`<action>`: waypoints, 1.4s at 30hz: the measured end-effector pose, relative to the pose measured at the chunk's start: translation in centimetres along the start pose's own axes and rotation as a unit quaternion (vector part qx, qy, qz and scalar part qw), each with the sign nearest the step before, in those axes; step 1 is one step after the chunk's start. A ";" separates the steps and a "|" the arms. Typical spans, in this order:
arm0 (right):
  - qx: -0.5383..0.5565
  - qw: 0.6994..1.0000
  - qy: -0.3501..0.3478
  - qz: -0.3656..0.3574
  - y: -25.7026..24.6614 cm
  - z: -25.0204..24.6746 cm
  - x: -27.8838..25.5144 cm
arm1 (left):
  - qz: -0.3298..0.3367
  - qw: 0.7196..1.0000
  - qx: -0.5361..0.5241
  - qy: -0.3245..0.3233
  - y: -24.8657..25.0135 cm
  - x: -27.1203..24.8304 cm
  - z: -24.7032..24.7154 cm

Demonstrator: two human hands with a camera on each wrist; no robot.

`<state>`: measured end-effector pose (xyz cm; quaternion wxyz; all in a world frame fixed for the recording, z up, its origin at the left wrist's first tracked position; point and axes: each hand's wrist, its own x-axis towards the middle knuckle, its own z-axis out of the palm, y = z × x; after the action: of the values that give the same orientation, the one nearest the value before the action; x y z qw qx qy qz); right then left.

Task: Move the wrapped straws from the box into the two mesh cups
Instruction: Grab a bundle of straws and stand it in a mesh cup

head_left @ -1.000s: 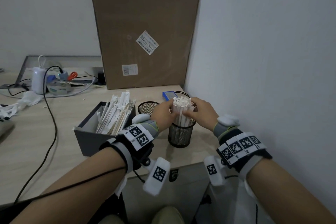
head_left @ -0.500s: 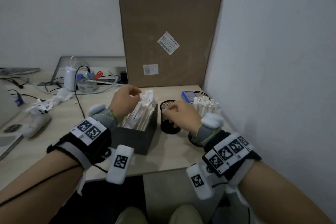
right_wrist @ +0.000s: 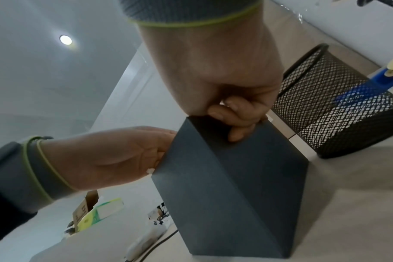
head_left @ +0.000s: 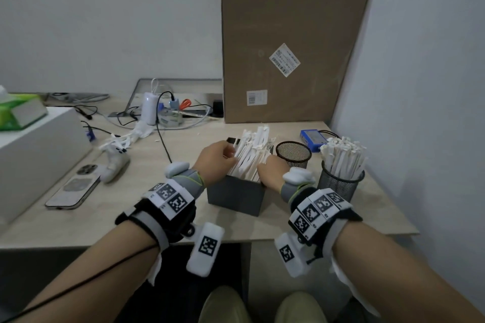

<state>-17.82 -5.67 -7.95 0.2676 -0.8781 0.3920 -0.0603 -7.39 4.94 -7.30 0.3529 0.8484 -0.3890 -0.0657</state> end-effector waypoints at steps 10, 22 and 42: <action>0.002 0.995 0.088 -0.038 0.3 1.0 -0.3 | -0.015 0.999 0.020 -0.036 1.2 -0.3 0.1; -0.010 0.994 0.090 -0.055 0.8 1.2 -0.9 | -0.059 0.998 0.020 0.026 2.7 0.5 2.9; -0.014 0.994 0.090 -0.054 0.9 1.6 -0.8 | -0.038 0.999 0.015 0.011 1.7 0.8 2.7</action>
<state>-18.47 -4.90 -9.69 0.2154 -0.8926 0.3674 -0.1478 -8.92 2.14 -8.09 0.3420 0.8685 -0.3531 -0.0640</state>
